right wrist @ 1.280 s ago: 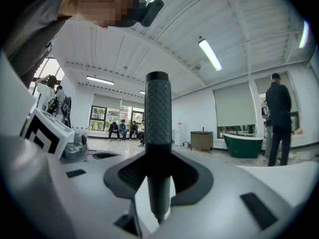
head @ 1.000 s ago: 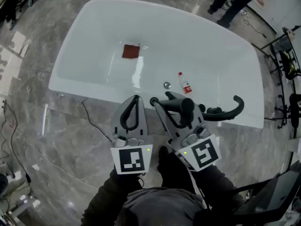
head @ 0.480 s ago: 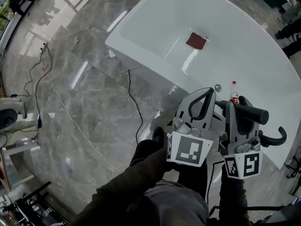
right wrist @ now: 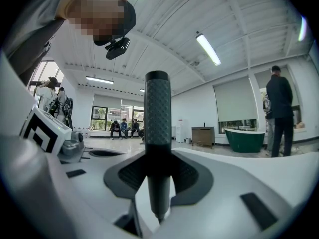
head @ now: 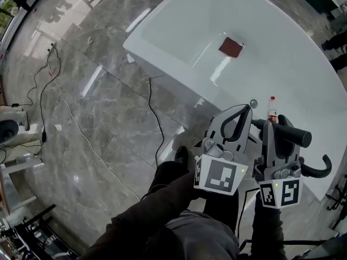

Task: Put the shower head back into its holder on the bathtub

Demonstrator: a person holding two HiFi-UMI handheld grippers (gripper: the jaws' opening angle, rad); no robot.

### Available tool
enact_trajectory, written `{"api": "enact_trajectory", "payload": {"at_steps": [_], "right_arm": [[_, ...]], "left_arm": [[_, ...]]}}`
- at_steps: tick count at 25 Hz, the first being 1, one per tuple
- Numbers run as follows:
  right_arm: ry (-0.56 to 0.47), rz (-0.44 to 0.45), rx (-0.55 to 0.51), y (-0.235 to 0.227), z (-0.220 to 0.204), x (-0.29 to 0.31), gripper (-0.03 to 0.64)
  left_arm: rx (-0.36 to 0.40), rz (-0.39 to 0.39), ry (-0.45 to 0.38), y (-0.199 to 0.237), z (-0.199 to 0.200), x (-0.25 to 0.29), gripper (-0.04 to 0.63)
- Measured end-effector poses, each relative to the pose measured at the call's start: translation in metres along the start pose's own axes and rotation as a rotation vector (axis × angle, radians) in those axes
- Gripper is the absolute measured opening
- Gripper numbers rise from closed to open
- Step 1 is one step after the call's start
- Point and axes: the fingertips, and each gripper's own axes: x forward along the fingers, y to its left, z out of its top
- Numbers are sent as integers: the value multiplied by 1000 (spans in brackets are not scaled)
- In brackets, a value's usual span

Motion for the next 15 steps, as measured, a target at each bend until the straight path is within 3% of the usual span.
{"api": "enact_trajectory", "payload": {"at_steps": [15], "right_arm": [[-5, -26, 10, -10, -20, 4, 132]], "left_arm": [[5, -26, 2, -2, -18, 13, 3]]}}
